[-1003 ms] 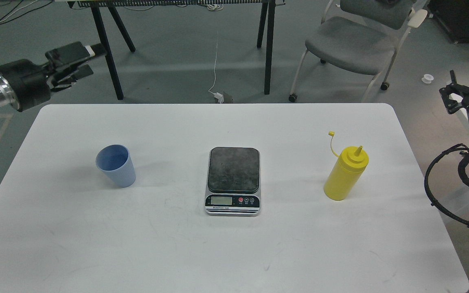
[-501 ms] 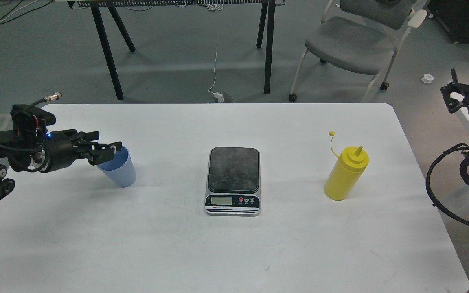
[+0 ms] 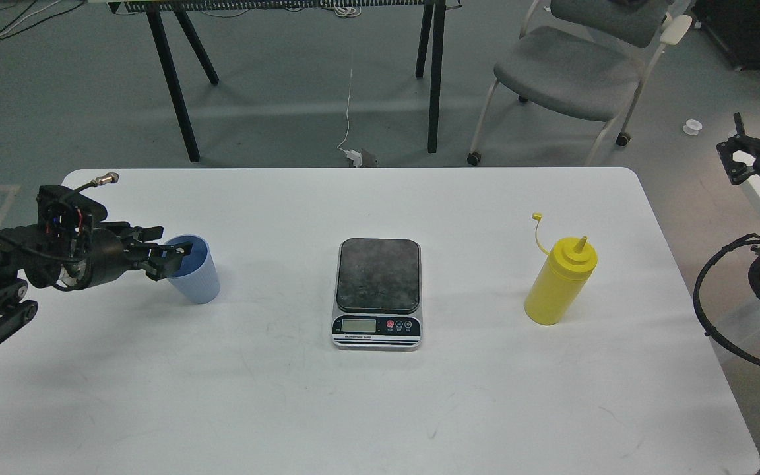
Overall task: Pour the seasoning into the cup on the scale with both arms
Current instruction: 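Grasp the light blue cup with the left gripper and lift it, then carry the cup with the left gripper and set it on the scale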
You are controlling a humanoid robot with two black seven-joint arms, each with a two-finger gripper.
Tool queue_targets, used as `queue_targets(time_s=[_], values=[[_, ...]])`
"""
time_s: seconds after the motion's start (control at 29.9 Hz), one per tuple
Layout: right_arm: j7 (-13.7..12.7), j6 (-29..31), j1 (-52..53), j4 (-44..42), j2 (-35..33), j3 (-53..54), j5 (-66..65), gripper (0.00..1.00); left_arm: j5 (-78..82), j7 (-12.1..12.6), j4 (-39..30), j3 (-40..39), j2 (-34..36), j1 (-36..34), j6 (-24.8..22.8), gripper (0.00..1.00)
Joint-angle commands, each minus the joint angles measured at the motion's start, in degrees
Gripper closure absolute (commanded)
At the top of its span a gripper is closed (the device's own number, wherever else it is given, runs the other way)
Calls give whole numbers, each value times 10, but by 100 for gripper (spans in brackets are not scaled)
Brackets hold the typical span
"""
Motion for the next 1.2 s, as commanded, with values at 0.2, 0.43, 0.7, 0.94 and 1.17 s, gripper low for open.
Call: queue_targets(time_s=[0.2, 0.43, 0.7, 0.94, 1.17], values=[[1, 0, -1, -1, -4, 1, 0, 0, -14, -1, 1, 8, -5, -3, -11, 94], [1, 0, -9, 0, -5, 1, 0, 0, -122, -1, -42, 6, -6, -81, -92, 94], [2, 0, -17, 0, -14, 1, 0, 0, -68, 1, -151, 24, -85, -226, -186, 94], [2, 0, -22, 0, -25, 2, 0, 0, -33, 11, -88, 85, -224, -240, -197, 94], [2, 0, -28, 2, -24, 3, 0, 0, -33, 17, -1, 138, -283, -222, -169, 93]])
